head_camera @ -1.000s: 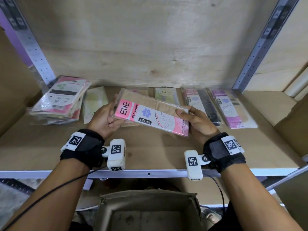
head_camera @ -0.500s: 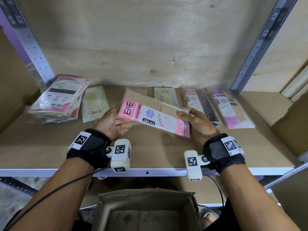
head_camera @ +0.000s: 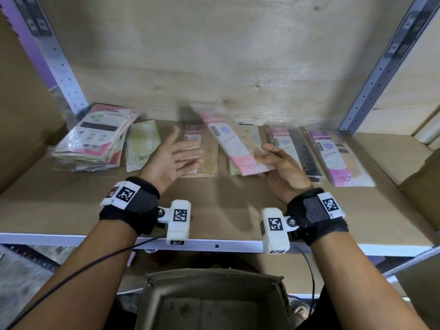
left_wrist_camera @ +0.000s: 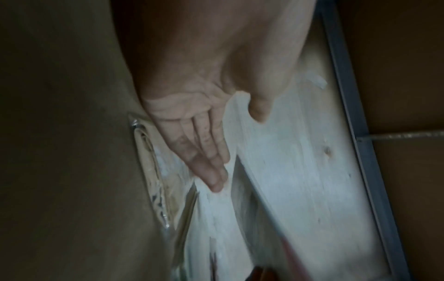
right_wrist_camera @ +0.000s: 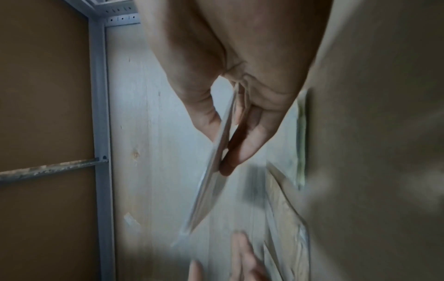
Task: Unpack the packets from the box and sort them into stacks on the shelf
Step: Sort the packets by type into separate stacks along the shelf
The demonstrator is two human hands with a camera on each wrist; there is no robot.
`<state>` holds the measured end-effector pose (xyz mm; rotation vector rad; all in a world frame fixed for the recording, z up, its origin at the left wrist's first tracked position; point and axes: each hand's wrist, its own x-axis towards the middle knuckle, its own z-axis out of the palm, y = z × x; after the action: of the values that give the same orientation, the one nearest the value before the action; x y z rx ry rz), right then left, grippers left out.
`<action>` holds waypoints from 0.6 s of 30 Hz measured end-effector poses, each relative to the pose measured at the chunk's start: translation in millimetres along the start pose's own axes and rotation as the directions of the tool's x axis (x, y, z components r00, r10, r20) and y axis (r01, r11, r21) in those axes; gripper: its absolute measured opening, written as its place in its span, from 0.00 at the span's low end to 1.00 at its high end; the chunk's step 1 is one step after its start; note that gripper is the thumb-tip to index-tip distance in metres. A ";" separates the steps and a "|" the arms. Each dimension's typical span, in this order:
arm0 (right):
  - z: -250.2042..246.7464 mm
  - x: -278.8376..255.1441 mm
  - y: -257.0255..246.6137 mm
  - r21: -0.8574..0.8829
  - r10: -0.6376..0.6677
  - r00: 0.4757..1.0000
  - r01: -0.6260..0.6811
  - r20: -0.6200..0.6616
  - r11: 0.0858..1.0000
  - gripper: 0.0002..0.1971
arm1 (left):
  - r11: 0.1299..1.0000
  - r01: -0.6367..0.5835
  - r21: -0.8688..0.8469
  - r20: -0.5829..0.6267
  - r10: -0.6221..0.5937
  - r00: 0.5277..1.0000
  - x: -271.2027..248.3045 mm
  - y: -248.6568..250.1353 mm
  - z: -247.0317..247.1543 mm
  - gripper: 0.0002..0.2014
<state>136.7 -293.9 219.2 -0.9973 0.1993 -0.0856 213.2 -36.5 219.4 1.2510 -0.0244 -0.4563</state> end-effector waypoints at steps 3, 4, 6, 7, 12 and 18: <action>16.1 5.3 8.6 -0.069 -0.017 1.000 0.017 -0.002 0.997 0.22 | 0.972 -0.057 0.227 0.150 0.023 0.988 -2.4 -6.8 8.8 0.30; 22.1 7.6 11.8 -0.100 -0.024 1.000 0.023 -0.004 0.995 0.23 | 0.961 -0.077 0.264 0.182 0.028 0.983 -2.8 -8.6 10.6 0.29; 33.6 13.2 16.5 -0.187 -0.044 0.999 0.041 -0.008 0.981 0.25 | 0.954 -0.118 0.275 0.192 0.066 0.979 -2.0 -10.5 12.5 0.22; 39.0 16.6 17.4 -0.256 -0.056 0.998 0.051 -0.011 0.965 0.27 | 0.955 -0.136 0.263 0.165 0.095 0.982 -1.1 -9.9 12.6 0.18; 60.6 31.2 18.8 -0.564 -0.038 0.999 0.049 0.032 0.825 0.33 | 0.895 -0.167 0.413 0.009 0.180 0.984 5.1 0.0 -2.1 0.18; 75.2 44.5 30.0 -0.747 0.048 0.997 0.017 0.066 0.665 0.40 | 0.822 -0.068 0.565 -0.136 0.174 0.975 12.9 7.9 -28.9 0.16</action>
<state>195.2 -222.9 227.9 -1.8353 0.1682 0.0656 235.1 -12.9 214.2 1.8576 -0.0876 -0.2208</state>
